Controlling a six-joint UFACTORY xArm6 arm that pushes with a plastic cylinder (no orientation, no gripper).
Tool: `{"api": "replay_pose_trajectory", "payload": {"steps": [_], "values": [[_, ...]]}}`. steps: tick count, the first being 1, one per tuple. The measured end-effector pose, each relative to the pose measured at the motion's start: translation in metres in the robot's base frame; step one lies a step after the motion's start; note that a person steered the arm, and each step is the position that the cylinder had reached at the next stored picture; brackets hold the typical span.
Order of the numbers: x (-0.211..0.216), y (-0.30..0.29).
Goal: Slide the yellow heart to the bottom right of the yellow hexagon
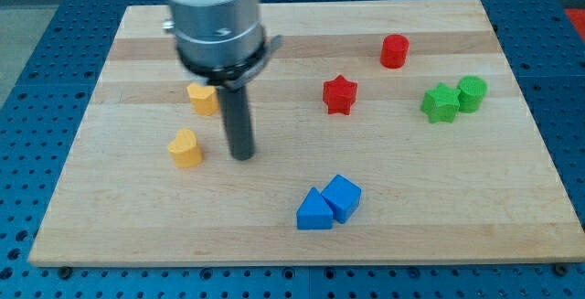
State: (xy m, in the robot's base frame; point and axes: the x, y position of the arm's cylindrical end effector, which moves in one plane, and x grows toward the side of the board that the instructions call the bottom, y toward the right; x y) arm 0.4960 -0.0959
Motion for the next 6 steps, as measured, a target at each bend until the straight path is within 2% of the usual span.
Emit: {"api": "replay_pose_trajectory", "payload": {"steps": [1, 3, 4, 6], "values": [[0.014, -0.045], [0.014, -0.123], [0.009, -0.121], [-0.006, -0.066]]}}
